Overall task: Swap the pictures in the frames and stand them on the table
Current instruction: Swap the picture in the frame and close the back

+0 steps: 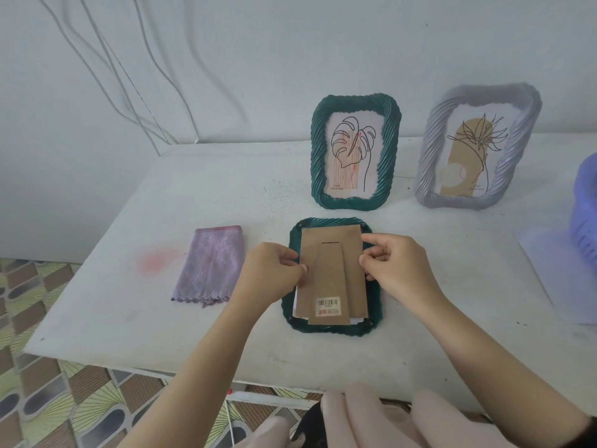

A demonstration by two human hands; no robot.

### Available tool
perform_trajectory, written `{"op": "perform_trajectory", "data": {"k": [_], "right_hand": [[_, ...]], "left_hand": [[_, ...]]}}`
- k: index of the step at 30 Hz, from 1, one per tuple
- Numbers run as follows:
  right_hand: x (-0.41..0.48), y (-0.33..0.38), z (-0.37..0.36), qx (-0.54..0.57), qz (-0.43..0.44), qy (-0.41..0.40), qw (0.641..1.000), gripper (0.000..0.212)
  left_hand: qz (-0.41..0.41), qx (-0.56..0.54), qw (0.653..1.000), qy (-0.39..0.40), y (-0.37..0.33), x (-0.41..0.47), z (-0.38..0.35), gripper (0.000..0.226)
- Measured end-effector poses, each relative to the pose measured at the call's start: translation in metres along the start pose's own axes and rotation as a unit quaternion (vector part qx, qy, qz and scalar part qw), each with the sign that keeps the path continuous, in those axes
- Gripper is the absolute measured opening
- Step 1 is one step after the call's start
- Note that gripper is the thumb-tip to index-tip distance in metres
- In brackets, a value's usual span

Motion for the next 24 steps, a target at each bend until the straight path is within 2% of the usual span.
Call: {"op": "perform_trajectory", "data": {"k": [3,7,12,16,24], "right_hand": [[-0.001,0.003,0.002,-0.02,0.005,0.003,1.0,0.04],[-0.002,0.009,0.004,-0.034,0.009,0.008,0.999,0.039],[-0.006,0.022,0.007,-0.091,0.038,0.009,0.995,0.026],[-0.007,0.02,0.012,-0.124,0.042,0.015,0.991,0.031],[-0.024,0.007,0.018,-0.109,0.037,0.038,0.993,0.028]], "left_hand": [[0.014,-0.026,0.999,0.015,0.001,0.0,-0.002,0.03],[0.004,-0.004,1.0,0.016,0.0,-0.002,-0.003,0.033],[-0.049,0.074,0.995,-0.038,-0.01,-0.006,-0.002,0.038],[-0.062,0.102,0.989,-0.083,-0.011,-0.011,0.005,0.031],[-0.043,0.099,0.991,-0.084,0.005,-0.017,0.007,0.018]]}}
Point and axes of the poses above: each hand's wrist, its own x-axis towards the middle knuckle, its own z-axis out of the back of the hand, y = z × x, the point moved 9 cm from there along x, towards the middle knuckle, and after that the axes turned 10 degrees about z, right-handed, at the moved point
